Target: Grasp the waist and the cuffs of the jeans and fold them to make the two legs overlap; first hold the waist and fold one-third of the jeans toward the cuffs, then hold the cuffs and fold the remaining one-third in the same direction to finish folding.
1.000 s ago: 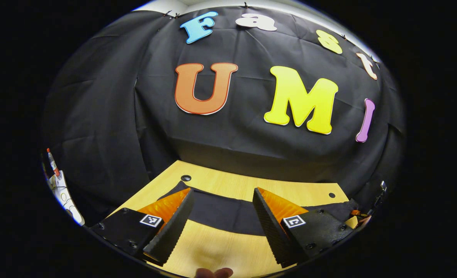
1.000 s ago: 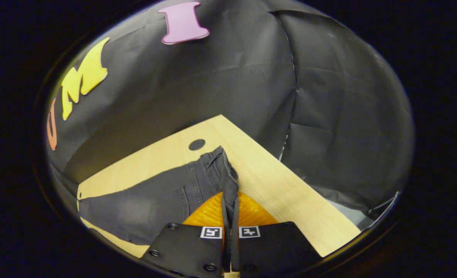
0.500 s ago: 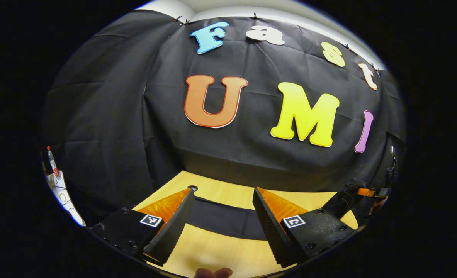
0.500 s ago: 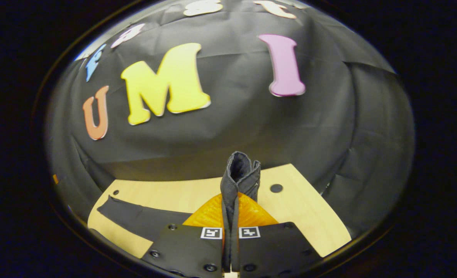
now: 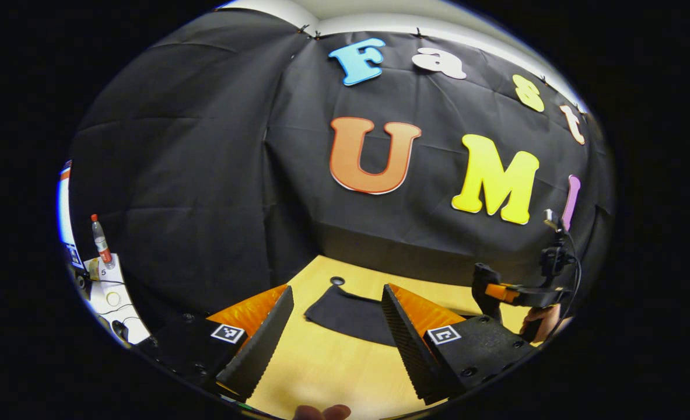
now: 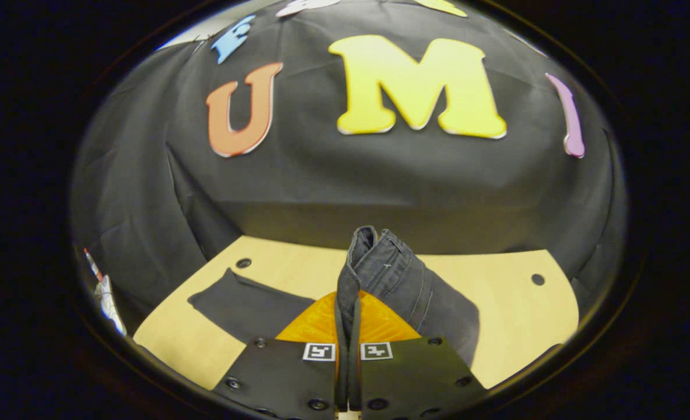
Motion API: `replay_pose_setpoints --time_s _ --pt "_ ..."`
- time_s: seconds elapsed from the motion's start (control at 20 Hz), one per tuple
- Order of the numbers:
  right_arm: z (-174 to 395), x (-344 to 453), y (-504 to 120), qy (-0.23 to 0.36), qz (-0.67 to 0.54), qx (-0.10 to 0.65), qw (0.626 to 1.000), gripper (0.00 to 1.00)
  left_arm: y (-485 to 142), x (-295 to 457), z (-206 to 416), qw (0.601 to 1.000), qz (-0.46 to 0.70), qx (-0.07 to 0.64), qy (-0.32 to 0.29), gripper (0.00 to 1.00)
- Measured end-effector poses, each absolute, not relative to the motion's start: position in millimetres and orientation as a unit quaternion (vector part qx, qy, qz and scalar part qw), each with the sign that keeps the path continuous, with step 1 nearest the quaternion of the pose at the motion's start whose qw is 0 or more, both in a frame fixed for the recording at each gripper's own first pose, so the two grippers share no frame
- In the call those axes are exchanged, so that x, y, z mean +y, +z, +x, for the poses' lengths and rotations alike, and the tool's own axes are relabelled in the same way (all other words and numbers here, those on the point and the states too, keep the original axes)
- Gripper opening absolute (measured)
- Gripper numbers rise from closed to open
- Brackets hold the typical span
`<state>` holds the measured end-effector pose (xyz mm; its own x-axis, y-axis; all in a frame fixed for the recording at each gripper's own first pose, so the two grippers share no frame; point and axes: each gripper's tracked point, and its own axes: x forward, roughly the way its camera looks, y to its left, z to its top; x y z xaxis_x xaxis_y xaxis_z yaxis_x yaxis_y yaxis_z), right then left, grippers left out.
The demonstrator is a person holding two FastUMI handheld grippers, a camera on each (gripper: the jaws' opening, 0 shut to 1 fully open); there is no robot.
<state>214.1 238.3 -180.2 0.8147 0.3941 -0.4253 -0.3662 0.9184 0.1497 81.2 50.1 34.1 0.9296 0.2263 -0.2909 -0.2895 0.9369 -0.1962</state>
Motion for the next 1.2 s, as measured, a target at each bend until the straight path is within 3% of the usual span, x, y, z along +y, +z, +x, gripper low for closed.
replay_pose_setpoints --time_s 0.3,0.55,0.7,0.75,0.85,0.95,1.1,1.2 --pt "199 296 -283 0.213 -0.091 0.278 0.932 0.01 9 99 54 0.963 -0.138 0.156 0.169 0.98" --pt "192 312 -323 0.219 -0.142 0.311 0.914 0.00 -9 114 48 0.953 -0.179 0.166 0.180 0.98" --pt "196 317 -324 0.228 -0.147 0.303 0.913 0.10 -15 119 46 0.950 -0.185 0.173 0.183 0.98" --pt "193 316 -323 0.232 -0.139 0.306 0.913 0.20 -15 120 46 0.950 -0.185 0.173 0.183 0.98" --pt "192 314 -319 0.233 -0.125 0.310 0.913 0.31 -16 119 47 0.950 -0.186 0.174 0.181 0.98" --pt "189 313 -315 0.239 -0.108 0.313 0.913 0.36 -18 119 49 0.951 -0.188 0.175 0.172 0.98" --pt "185 309 -292 0.250 -0.077 0.304 0.916 0.75 -22 118 61 0.952 -0.194 0.177 0.158 0.98" --pt "181 299 -265 0.250 -0.055 0.287 0.923 0.79 -26 117 72 0.953 -0.194 0.175 0.151 0.98"
